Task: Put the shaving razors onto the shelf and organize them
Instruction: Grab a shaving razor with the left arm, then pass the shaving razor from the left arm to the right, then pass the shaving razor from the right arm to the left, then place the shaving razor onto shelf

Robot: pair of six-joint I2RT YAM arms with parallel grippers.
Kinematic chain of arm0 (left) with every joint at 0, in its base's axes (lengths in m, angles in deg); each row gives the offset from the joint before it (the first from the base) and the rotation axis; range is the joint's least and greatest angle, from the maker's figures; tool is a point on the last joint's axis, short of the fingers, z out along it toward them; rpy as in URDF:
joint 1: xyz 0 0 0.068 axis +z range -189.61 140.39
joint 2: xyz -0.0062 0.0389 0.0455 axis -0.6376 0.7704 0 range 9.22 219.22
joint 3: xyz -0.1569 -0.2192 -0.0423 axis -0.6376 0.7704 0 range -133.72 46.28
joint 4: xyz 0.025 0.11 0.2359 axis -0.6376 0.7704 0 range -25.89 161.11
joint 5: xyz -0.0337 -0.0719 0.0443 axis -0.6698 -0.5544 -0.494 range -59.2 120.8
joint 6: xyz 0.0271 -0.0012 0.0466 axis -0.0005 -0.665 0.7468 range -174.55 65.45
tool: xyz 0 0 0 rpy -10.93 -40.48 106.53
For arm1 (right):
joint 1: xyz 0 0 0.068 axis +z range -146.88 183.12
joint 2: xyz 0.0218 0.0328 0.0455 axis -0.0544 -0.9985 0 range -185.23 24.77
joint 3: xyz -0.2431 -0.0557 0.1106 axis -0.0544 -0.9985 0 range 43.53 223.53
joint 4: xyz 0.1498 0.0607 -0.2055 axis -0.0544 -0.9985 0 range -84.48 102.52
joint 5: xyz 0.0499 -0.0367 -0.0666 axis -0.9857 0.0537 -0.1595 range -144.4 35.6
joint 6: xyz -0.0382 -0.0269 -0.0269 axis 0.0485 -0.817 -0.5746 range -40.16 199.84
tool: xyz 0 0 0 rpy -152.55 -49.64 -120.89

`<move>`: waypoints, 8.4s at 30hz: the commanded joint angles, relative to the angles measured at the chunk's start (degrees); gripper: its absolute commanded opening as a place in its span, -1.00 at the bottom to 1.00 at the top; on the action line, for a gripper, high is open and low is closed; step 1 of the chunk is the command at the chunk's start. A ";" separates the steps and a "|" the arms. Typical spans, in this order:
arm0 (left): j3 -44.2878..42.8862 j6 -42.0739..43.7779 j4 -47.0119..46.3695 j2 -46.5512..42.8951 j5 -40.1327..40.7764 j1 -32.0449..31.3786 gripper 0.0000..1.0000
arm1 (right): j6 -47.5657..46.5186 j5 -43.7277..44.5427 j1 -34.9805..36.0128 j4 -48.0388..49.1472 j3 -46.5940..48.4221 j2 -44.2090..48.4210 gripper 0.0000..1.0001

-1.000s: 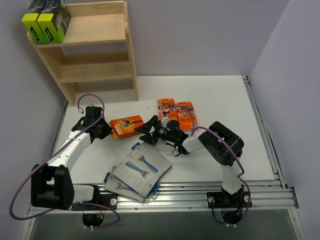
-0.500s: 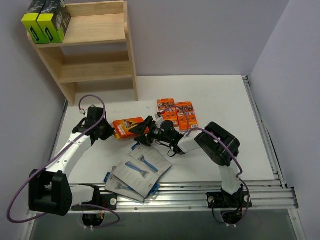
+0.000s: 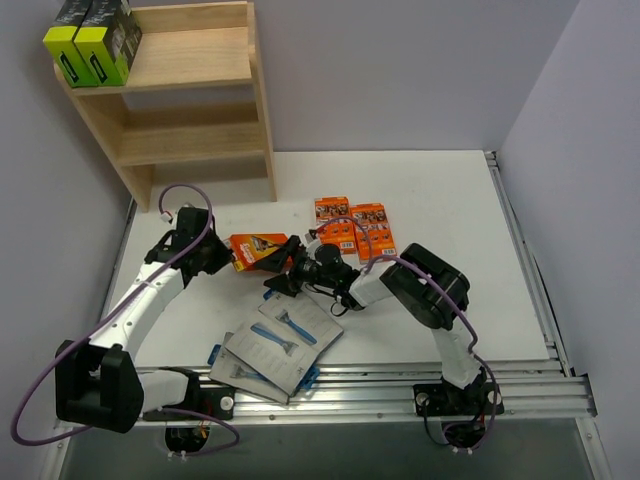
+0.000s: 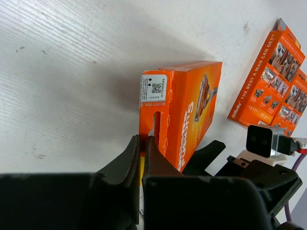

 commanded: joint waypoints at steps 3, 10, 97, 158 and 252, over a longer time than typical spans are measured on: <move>-2.94 -2.25 0.21 -3.29 0.67 -1.13 -0.95 | 2.10 2.93 0.44 1.89 3.03 -0.46 0.56; -1.19 -4.10 1.26 -6.03 0.23 -3.24 -0.95 | 3.42 6.89 0.35 -0.04 5.75 -1.07 0.57; 14.81 2.42 -35.64 -15.78 -50.30 17.41 0.52 | -10.99 -20.62 -8.09 3.38 8.83 14.83 -1.00; -48.62 -8.06 -22.47 9.34 -29.92 22.95 -0.95 | -40.69 -24.31 -27.86 -44.50 4.17 30.39 0.41; -105.07 22.71 -3.65 53.12 -16.02 6.07 0.89 | -43.51 -25.36 -33.75 -41.71 0.92 24.50 0.51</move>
